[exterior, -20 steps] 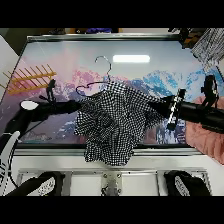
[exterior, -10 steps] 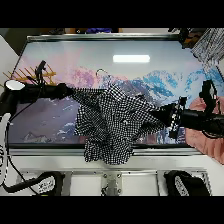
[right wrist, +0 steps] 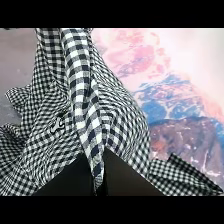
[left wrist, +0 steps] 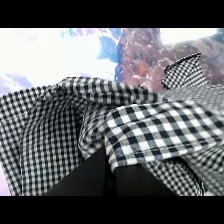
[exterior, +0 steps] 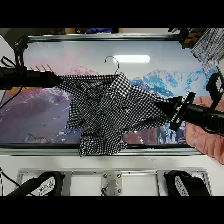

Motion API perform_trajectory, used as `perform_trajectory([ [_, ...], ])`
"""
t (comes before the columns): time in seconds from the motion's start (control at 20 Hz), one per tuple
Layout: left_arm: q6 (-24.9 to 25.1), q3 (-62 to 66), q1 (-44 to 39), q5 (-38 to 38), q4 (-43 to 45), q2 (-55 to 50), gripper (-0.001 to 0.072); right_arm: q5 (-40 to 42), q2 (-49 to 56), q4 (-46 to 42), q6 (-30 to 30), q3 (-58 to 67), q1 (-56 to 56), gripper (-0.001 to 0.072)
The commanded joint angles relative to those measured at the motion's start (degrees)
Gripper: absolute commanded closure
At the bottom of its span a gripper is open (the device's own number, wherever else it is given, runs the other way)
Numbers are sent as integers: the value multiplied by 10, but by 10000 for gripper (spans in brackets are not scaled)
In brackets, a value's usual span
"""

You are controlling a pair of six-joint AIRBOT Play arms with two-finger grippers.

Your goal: Fold the clothes and pants, and hang the long-sleeved shirts on hangers.

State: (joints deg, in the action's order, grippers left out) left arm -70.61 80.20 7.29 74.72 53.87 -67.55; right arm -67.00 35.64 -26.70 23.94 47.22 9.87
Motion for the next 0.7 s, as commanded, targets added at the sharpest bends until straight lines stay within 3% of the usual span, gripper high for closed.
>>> perform_trajectory([
  [0.0,-26,-10,-11,28,44,50,696,10,-1,-8,19,10,0,709],
  [0.2,-47,6,-42,21,36,119,696,82,0,1,51,12,-1,709],
  [0.4,-76,-41,-139,0,42,178,696,111,1,89,52,14,-1,709],
  [0.55,-118,-110,-217,-70,82,203,696,145,1,110,52,28,-1,709],
  [0.65,-119,-146,-266,-136,76,203,695,147,1,111,52,40,-1,709],
])
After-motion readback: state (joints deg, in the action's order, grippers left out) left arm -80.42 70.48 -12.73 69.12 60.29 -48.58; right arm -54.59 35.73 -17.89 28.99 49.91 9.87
